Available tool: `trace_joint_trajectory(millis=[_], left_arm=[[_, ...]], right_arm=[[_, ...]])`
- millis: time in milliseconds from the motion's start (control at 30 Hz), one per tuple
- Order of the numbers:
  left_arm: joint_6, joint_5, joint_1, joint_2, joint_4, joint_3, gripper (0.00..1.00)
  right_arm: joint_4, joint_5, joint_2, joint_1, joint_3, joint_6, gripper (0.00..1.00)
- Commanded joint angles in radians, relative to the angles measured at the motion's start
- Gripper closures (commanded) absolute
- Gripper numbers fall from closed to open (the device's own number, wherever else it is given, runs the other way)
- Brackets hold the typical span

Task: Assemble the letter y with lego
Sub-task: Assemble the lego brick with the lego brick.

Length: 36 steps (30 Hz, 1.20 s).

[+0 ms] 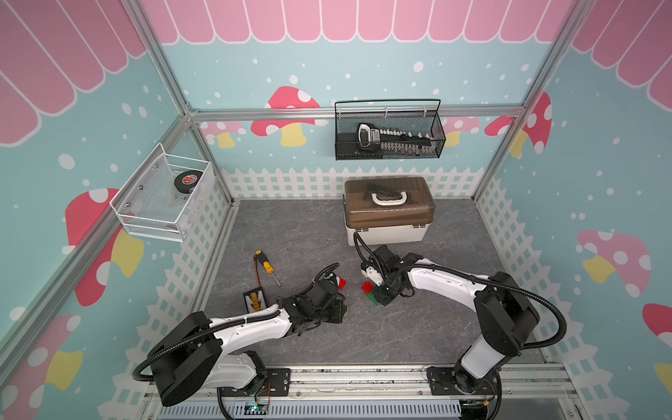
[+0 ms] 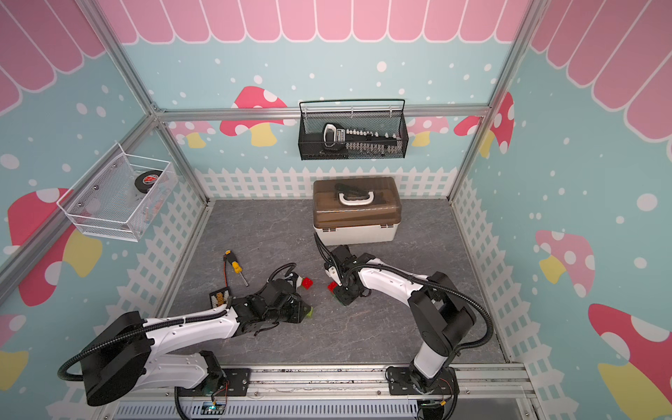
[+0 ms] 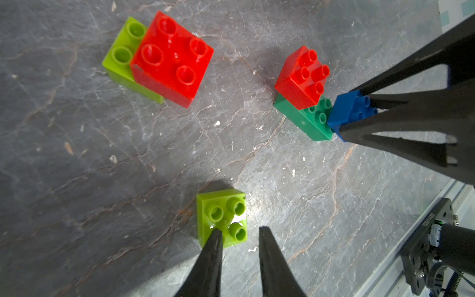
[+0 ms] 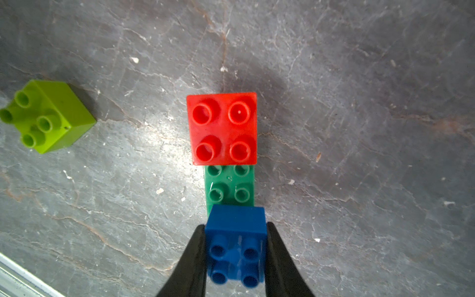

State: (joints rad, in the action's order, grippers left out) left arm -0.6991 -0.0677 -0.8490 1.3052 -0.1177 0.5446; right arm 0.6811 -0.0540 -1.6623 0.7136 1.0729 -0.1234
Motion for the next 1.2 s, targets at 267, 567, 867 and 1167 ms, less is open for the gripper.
trace_joint_trajectory(millis=[267, 567, 867, 1167], left_arm=[[0.009, -0.007, 0.014, 0.014, 0.022, -0.005, 0.73], [0.008, -0.007, 0.016, 0.012, 0.023, -0.008, 0.73], [0.007, -0.005, 0.018, 0.011, 0.024, -0.009, 0.73], [0.007, -0.010, 0.021, 0.017, 0.027, -0.004, 0.73]], right_arm=[[0.048, -0.022, -0.008, 0.012, -0.007, 0.043, 0.85], [0.046, -0.014, -0.004, 0.026, -0.031, 0.041, 0.85], [0.048, 0.041, -0.034, 0.040, -0.034, 0.034, 0.85], [0.033, 0.038, -0.042, 0.054, -0.035, 0.067, 0.86]])
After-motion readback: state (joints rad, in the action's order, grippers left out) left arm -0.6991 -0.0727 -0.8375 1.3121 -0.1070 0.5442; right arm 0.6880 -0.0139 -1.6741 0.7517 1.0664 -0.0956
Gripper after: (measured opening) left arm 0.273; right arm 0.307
